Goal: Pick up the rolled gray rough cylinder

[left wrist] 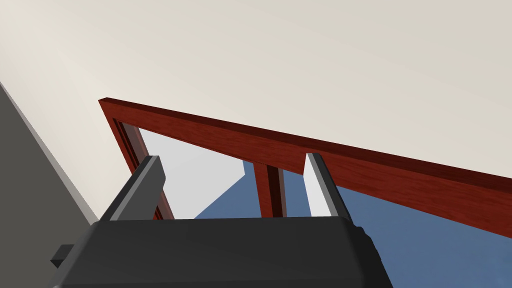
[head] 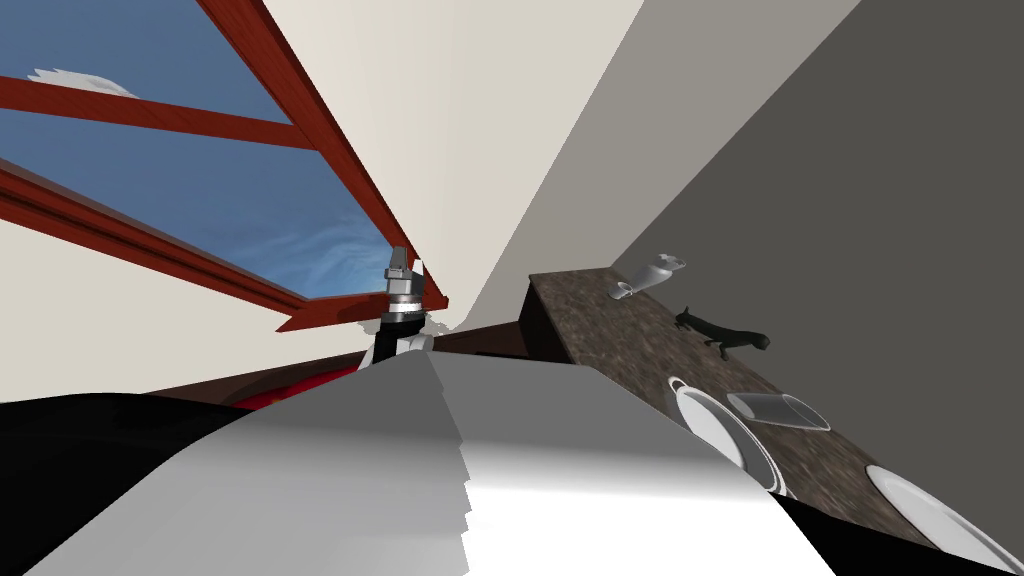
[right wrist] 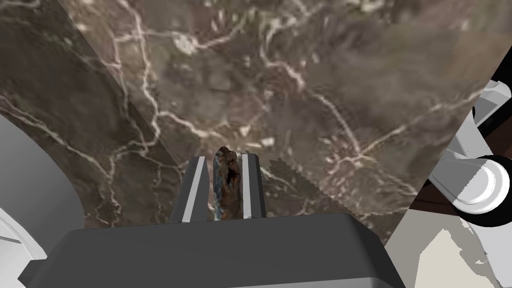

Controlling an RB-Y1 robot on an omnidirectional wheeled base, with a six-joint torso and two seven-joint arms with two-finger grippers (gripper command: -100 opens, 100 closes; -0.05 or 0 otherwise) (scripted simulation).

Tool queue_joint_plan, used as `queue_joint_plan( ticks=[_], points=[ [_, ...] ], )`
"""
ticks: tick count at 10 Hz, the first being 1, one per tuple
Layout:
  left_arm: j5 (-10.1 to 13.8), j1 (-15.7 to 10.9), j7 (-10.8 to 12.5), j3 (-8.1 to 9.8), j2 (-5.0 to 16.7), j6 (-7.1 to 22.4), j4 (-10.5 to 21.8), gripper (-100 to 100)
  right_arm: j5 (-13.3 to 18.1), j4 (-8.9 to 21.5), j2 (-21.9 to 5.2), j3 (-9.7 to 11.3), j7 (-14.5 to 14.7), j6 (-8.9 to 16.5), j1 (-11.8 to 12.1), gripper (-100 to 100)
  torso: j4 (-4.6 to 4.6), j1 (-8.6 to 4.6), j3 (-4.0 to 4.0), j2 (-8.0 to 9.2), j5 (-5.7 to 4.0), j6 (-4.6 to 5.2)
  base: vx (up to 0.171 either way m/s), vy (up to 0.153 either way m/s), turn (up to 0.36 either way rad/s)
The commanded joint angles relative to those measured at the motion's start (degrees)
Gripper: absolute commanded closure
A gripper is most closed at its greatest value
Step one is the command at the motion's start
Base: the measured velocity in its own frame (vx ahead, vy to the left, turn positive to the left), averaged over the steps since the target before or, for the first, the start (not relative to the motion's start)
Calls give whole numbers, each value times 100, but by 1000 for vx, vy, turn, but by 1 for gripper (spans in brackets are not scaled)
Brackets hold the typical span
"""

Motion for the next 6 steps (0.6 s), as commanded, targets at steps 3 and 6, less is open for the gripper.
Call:
queue_joint_plan(
  ticks=[3,6],
  points=[
    [0,0,0,0,0,0,0,0,-13,-167,68,-384,39,-70,429,100,-1,4,-1,-1,2,0,0,0,0],
    [0,0,0,0,0,0,0,0,-28,-315,127,-731,71,-131,822,100,-1,5,-1,-2,2,0,0,0,0]
  ],
)
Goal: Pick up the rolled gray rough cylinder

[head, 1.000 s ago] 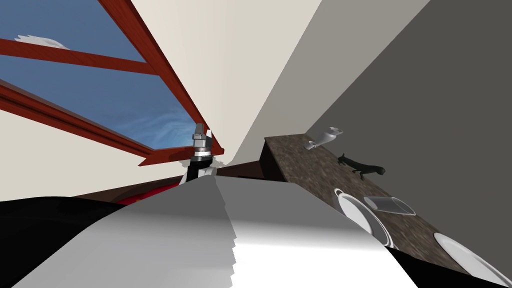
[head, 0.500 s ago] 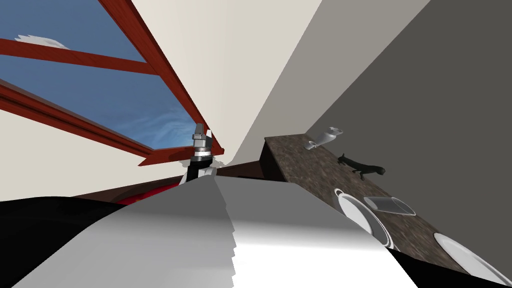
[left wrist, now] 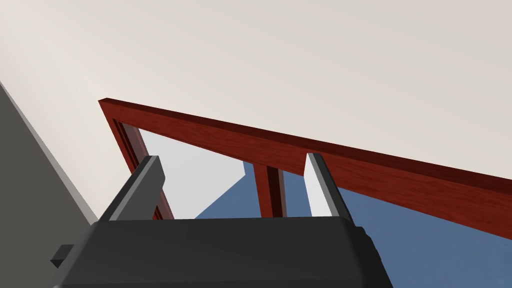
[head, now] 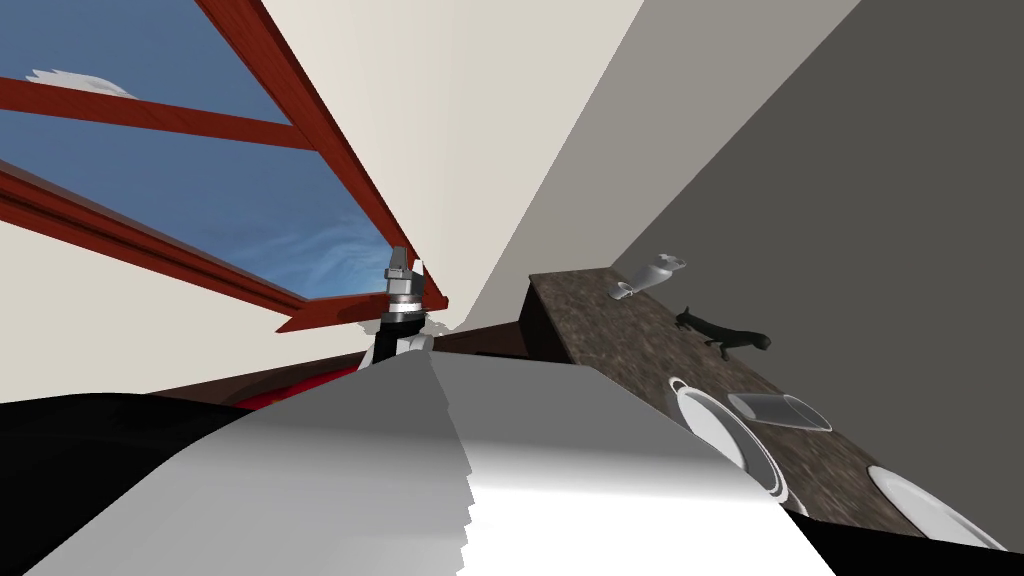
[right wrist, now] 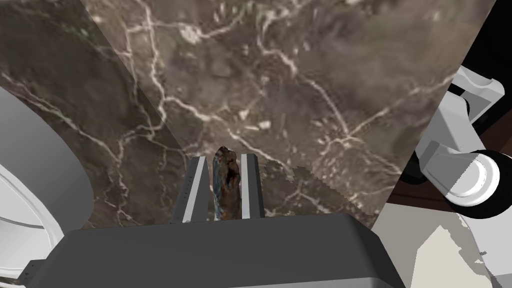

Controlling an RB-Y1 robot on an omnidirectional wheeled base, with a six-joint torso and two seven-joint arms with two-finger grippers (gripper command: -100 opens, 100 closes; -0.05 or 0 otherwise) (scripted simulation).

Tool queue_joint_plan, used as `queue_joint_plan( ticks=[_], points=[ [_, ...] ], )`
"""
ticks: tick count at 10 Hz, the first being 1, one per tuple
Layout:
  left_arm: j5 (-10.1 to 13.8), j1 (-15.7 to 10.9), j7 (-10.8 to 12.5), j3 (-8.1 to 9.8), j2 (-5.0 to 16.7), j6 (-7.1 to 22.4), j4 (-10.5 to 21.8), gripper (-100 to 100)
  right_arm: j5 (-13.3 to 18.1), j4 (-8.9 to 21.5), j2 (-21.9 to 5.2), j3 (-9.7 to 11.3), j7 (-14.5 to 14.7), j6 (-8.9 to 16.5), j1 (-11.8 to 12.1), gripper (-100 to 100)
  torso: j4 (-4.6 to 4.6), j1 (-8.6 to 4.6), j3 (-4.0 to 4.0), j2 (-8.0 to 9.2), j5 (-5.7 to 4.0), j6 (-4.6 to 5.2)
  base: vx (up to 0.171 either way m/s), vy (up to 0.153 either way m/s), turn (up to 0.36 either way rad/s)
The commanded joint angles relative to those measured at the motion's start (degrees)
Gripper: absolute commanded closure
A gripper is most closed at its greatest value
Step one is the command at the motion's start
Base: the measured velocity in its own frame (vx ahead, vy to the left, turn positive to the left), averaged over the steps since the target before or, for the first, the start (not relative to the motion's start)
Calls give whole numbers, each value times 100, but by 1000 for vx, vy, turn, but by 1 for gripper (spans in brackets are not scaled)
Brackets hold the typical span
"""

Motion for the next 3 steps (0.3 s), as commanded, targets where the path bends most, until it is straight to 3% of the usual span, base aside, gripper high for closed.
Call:
queue_joint_plan(
  ticks=[1,2,3],
  points=[
    [0,0,0,0,0,0,0,0,-2,-69,33,-142,17,-20,164,100,0,0,0,0,0,0,0,0,0],
    [0,0,0,0,0,0,0,0,-2,-47,18,-86,8,-6,100,100,0,0,0,1,0,1,0,0,0],
    [0,0,0,0,0,0,0,0,-2,-53,20,-95,11,-7,110,0,1,-2,1,1,-1,0,0,0,0]
  ],
)
